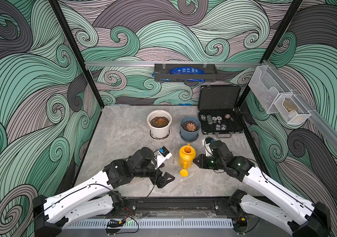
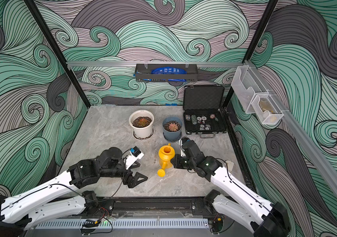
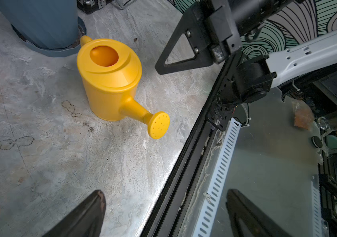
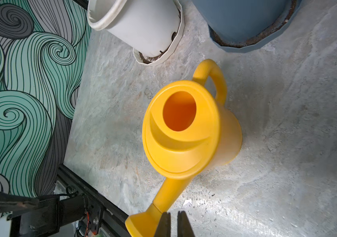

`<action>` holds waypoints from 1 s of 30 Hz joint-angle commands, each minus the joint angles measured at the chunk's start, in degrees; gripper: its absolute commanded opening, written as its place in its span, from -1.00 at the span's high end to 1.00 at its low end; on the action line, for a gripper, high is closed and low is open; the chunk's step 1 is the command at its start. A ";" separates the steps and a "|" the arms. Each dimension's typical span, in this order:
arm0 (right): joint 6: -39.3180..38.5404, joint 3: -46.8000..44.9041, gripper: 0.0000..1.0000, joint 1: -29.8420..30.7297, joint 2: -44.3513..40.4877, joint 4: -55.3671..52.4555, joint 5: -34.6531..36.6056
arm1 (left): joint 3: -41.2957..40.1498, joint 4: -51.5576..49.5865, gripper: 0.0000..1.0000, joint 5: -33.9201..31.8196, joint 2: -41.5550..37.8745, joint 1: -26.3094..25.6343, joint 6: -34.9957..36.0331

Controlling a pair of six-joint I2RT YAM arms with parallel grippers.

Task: Water the succulent around the soil edge
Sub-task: Adjust the watering can at the center of the board.

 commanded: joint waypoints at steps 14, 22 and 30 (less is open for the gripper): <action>4.44 -2.59 1.00 8.86 5.28 3.10 -0.87 | 0.88 -3.01 -0.90 -12.28 -1.44 -0.20 -1.58; 4.86 -3.34 1.00 10.03 9.00 6.14 -1.46 | 1.60 -4.33 -0.93 -14.92 -0.38 0.42 -2.23; 5.49 -2.03 1.00 11.40 12.45 12.20 -2.12 | 1.68 -4.28 -0.93 -15.09 -0.69 1.56 -2.40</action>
